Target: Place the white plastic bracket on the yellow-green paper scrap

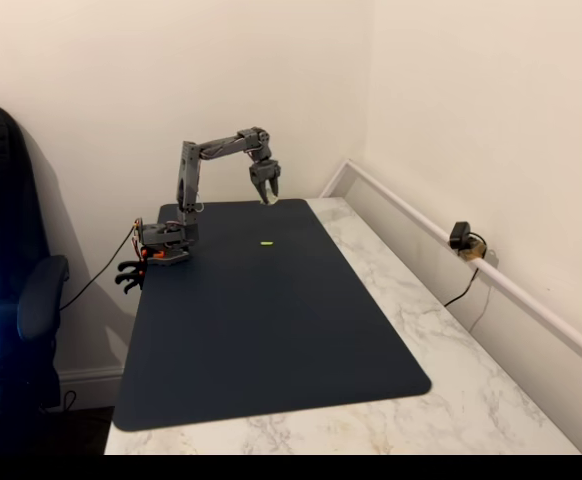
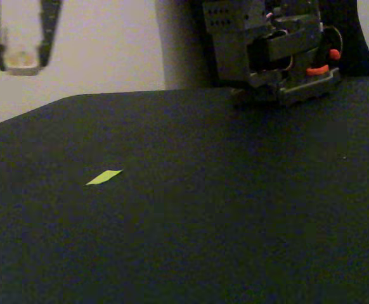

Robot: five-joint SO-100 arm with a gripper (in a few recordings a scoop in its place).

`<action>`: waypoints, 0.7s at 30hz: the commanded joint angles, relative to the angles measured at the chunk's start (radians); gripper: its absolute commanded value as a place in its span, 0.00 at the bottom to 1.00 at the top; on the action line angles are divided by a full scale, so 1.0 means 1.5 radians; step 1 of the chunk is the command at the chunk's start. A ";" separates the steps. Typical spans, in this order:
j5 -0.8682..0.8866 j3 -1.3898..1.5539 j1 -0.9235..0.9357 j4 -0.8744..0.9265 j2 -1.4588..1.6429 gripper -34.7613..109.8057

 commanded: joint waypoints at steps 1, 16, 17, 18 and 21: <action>0.022 0.076 -0.032 -0.043 0.114 0.24; 0.079 0.242 -0.168 -0.146 0.212 0.24; 0.082 0.258 -0.168 -0.159 0.211 0.24; 0.085 0.270 -0.166 -0.168 0.208 0.24; 0.090 0.312 -0.155 -0.200 0.204 0.24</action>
